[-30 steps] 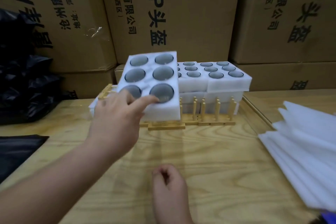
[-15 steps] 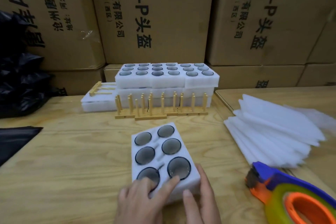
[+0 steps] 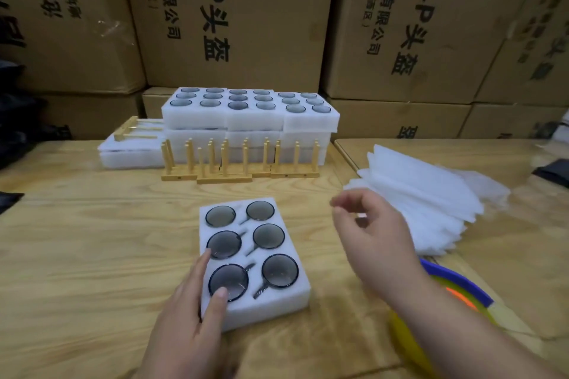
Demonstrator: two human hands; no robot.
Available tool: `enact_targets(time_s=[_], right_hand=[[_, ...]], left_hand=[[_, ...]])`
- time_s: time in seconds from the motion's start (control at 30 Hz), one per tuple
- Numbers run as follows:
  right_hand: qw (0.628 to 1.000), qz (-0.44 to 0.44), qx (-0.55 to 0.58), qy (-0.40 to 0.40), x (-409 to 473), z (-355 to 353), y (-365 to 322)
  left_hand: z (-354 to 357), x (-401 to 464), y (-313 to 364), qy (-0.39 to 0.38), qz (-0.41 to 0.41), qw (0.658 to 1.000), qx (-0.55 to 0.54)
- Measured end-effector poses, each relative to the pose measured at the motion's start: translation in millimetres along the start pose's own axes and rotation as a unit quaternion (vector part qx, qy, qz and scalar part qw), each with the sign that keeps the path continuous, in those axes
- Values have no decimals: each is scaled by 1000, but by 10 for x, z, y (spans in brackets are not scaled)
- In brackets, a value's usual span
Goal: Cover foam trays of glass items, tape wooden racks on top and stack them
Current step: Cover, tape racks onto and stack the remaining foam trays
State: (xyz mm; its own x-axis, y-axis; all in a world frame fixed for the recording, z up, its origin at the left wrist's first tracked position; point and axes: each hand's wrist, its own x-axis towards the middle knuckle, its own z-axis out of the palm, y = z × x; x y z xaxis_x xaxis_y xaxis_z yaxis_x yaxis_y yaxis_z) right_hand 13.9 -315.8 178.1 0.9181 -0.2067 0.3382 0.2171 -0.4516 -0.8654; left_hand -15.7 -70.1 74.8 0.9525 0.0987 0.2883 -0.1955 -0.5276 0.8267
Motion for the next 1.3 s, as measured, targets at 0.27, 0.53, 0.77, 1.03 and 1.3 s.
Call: enact_targets(time_s=[0.27,0.53,0.77,1.03,1.3], right_hand=[[946,50,-313,60,1603,-1117,720],[887,173,-418,-87,1750,-1277,1305],[830,106,-533,-127,1773,-1368,1369],[796,2,-600,-77,1725,-1450,1280],[782,9,-622,-36,1650,-1185,1046]], left_hand=[[13,-23,-44,-1,-43,999,-7],[1,-17,-60,3,-38,999,0],[7,-19,-91,6,-34,999,-4],[-1,-23,-110,2,-43,999,7],[7,-27,-93,10,-36,999,16]])
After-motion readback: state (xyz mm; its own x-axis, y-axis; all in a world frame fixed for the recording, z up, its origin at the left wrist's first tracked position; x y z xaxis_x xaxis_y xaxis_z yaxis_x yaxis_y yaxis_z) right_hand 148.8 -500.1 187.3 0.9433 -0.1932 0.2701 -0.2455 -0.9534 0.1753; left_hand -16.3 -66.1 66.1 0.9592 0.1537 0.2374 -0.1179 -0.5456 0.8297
